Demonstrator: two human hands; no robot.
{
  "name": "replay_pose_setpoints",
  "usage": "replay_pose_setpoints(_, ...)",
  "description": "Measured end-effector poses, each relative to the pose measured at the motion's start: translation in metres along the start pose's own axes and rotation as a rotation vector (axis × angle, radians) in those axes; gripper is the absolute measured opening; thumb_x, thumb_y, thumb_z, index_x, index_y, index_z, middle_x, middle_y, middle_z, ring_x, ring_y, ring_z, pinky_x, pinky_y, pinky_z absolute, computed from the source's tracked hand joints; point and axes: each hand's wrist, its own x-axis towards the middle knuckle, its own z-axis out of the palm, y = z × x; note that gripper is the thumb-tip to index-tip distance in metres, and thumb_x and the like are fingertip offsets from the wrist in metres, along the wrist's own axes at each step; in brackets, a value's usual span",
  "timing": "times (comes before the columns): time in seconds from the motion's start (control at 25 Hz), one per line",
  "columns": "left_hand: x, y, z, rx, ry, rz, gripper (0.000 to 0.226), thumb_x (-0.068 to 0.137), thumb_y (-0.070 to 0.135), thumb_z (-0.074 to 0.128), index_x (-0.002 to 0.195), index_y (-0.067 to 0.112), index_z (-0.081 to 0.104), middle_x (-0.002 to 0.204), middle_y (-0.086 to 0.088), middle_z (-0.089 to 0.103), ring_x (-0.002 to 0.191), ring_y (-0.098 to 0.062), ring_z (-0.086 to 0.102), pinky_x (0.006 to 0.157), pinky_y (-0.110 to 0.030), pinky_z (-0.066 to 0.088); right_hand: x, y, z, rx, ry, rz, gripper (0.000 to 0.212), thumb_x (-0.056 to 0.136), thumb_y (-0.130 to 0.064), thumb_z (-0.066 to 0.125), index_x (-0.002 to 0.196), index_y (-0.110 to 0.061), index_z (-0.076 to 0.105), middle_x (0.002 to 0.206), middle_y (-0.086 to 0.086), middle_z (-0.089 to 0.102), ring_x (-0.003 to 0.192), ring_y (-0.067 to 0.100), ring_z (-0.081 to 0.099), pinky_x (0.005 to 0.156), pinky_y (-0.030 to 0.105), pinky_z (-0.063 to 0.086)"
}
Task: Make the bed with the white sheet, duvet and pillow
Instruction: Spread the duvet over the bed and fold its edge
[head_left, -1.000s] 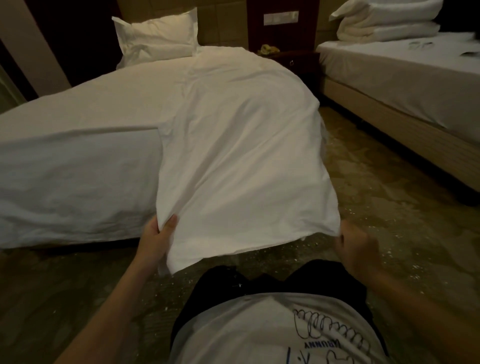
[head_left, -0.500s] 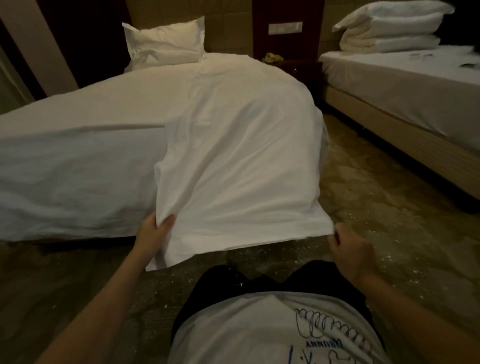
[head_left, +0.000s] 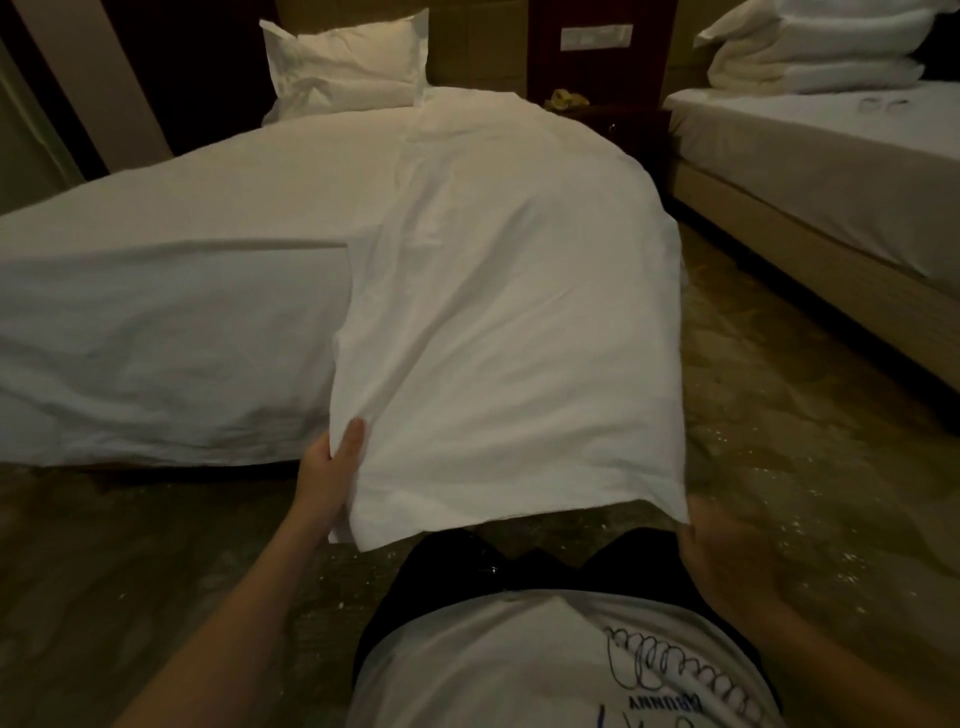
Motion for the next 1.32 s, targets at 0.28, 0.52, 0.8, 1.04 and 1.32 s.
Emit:
replay_pose_setpoints(0.28, -0.025, 0.048, -0.024, 0.030, 0.177, 0.275, 0.038, 0.097, 0.030, 0.050, 0.120, 0.000, 0.056, 0.107, -0.011, 0.059, 0.099, -0.025, 0.057, 0.083, -0.036, 0.046, 0.009, -0.023, -0.075, 0.155, 0.332, -0.124, 0.030, 0.087, -0.012, 0.039, 0.061, -0.003, 0.049, 0.051, -0.005, 0.031, 0.039, 0.003, 0.019, 0.047, 0.007, 0.017)
replay_pose_setpoints(0.52, -0.022, 0.008, -0.030, 0.309, 0.175, 0.105, 0.042, 0.098, 0.030, 0.049, 0.116, -0.007, 0.057, 0.092, -0.010, 0.058, 0.096, -0.031, 0.055, 0.077, -0.033, 0.040, -0.013, -0.007, -0.042, 0.077, 0.159, -0.261, 0.054, 0.103, -0.031, 0.022, 0.066, -0.006, 0.053, 0.048, 0.004, 0.044, 0.032, 0.017, 0.036, 0.034, 0.018, 0.029)
replay_pose_setpoints(0.8, 0.013, -0.040, -0.021, 0.378, -0.010, -0.076, 0.036, 0.095, 0.038, 0.053, 0.114, 0.008, 0.057, 0.111, -0.013, 0.061, 0.096, -0.027, 0.057, 0.088, -0.044, 0.048, -0.004, 0.028, 0.015, -0.141, -0.074, -0.250, 0.035, 0.084, -0.025, 0.037, 0.083, -0.004, 0.065, 0.062, 0.007, 0.059, 0.039, 0.019, 0.052, 0.031, 0.026, 0.036)
replay_pose_setpoints(1.04, 0.030, -0.045, 0.004, 0.700, 0.126, -0.065, 0.054, 0.089, 0.032, 0.062, 0.132, 0.015, 0.035, 0.134, -0.008, 0.036, 0.119, -0.033, 0.044, 0.101, -0.051, 0.031, 0.025, 0.013, 0.011, -0.035, -0.224, 0.247, 0.022, 0.085, 0.001, 0.048, 0.105, 0.001, 0.055, 0.090, 0.020, 0.060, 0.072, 0.030, 0.055, 0.059, 0.031, 0.038)
replay_pose_setpoints(1.32, 0.072, 0.026, 0.088, 0.843, 0.187, 0.802, 0.040, 0.086, 0.035, 0.049, 0.125, 0.022, 0.045, 0.138, -0.007, 0.044, 0.124, -0.021, 0.037, 0.098, -0.045, 0.032, 0.156, -0.057, 0.006, -0.006, 0.085, -0.127, 0.038, 0.092, -0.030, 0.039, 0.118, -0.007, 0.052, 0.121, 0.017, 0.055, 0.114, 0.028, 0.045, 0.099, 0.041, 0.036)
